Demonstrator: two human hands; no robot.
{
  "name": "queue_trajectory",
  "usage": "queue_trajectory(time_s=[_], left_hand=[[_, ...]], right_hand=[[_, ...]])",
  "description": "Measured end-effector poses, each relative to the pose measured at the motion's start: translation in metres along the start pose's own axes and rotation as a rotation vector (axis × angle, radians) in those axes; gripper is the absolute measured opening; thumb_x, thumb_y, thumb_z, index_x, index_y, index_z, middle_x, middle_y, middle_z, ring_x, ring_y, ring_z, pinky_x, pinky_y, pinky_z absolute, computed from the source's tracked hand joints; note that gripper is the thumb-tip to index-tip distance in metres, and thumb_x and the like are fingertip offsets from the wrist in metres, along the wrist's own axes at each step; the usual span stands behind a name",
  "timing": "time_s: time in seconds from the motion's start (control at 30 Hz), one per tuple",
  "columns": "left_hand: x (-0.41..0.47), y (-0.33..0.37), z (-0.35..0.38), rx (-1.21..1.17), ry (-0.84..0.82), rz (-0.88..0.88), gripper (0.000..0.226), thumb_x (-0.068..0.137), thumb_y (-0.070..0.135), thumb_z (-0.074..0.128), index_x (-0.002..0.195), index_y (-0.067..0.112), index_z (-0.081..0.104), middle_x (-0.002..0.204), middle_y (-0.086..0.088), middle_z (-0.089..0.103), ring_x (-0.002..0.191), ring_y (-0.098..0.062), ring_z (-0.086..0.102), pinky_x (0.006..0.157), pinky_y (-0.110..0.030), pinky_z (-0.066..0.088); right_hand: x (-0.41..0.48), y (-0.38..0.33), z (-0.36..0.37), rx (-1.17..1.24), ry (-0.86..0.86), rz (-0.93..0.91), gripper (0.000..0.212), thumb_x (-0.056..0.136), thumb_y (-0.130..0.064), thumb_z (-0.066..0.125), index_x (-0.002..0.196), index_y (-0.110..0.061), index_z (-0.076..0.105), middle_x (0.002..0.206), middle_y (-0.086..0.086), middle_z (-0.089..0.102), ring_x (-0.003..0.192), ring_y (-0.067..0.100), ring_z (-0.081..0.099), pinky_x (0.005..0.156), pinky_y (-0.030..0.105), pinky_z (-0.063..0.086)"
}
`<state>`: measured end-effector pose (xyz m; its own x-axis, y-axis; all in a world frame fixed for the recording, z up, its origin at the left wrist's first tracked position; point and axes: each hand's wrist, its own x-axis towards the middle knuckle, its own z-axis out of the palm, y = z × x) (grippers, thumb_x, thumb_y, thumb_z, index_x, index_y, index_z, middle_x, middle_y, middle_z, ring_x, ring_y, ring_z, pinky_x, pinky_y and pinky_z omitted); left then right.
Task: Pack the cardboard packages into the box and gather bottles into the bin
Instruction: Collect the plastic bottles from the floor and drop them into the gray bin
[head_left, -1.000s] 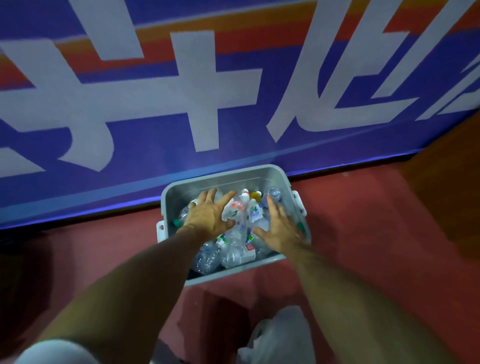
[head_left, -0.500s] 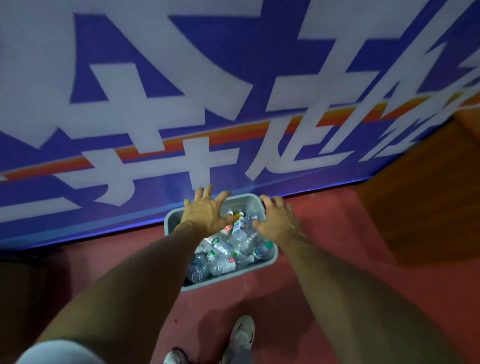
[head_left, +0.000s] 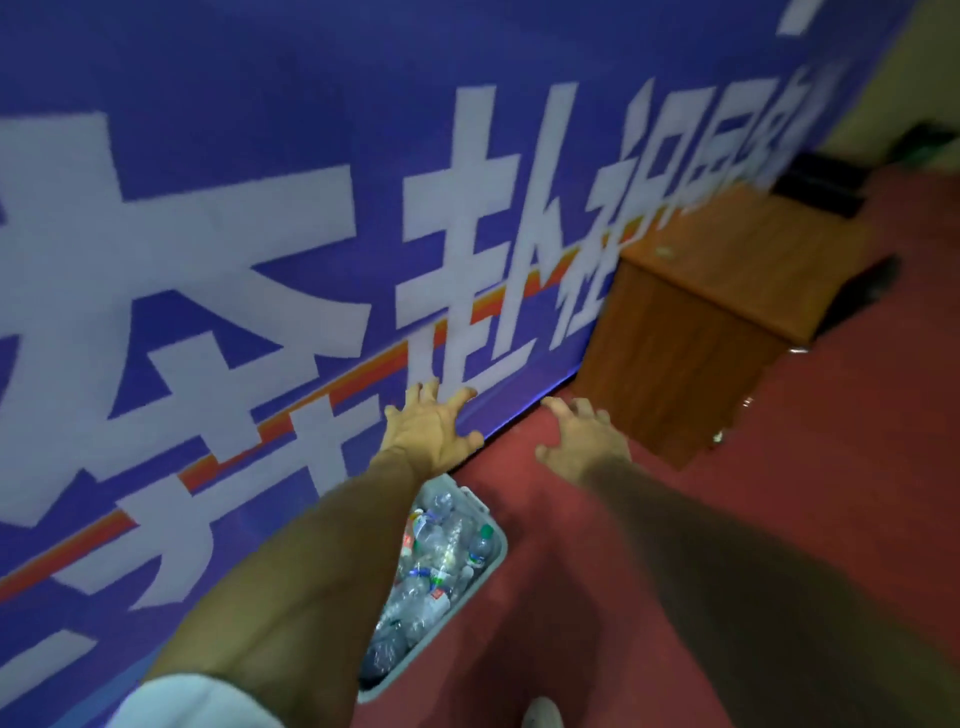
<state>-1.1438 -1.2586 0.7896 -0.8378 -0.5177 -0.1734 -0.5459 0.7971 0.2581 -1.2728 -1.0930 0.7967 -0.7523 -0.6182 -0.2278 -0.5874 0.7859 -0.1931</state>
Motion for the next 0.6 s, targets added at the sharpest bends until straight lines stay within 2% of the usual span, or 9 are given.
queue_trajectory(time_s=[0.17, 0.33, 0.6], left_hand=[[-0.021, 0.074, -0.021, 0.035, 0.032, 0.211, 0.071, 0.092, 0.055, 0.054, 0.154, 0.042, 0.023, 0.164, -0.01, 0.012, 0.149, -0.032, 0.01, 0.112, -0.057, 0.028], [-0.047, 0.157, -0.025, 0.023, 0.033, 0.406, 0.071, 0.089, 0.054, 0.058, 0.152, 0.043, 0.027, 0.163, -0.01, 0.014, 0.15, -0.033, 0.011, 0.113, -0.061, 0.023], [-0.133, 0.332, 0.012, 0.028, 0.001, 0.723, 0.064, 0.088, 0.054, 0.055, 0.148, 0.044, 0.033, 0.16, -0.007, 0.022, 0.145, -0.029, 0.02, 0.109, -0.054, 0.028]], right_hand=[[-0.072, 0.05, -0.029, 0.028, 0.084, 0.183, 0.076, 0.089, -0.046, 0.064, 0.154, -0.034, 0.025, 0.151, 0.007, 0.03, 0.136, 0.035, 0.033, 0.107, 0.053, 0.04], [-0.147, 0.111, -0.056, 0.091, 0.166, 0.38, 0.073, 0.091, -0.045, 0.063, 0.153, -0.037, 0.026, 0.15, 0.007, 0.031, 0.136, 0.035, 0.033, 0.105, 0.055, 0.041], [-0.305, 0.243, -0.07, 0.117, 0.251, 0.697, 0.069, 0.092, -0.047, 0.059, 0.152, -0.034, 0.028, 0.148, 0.009, 0.034, 0.135, 0.036, 0.034, 0.104, 0.055, 0.042]])
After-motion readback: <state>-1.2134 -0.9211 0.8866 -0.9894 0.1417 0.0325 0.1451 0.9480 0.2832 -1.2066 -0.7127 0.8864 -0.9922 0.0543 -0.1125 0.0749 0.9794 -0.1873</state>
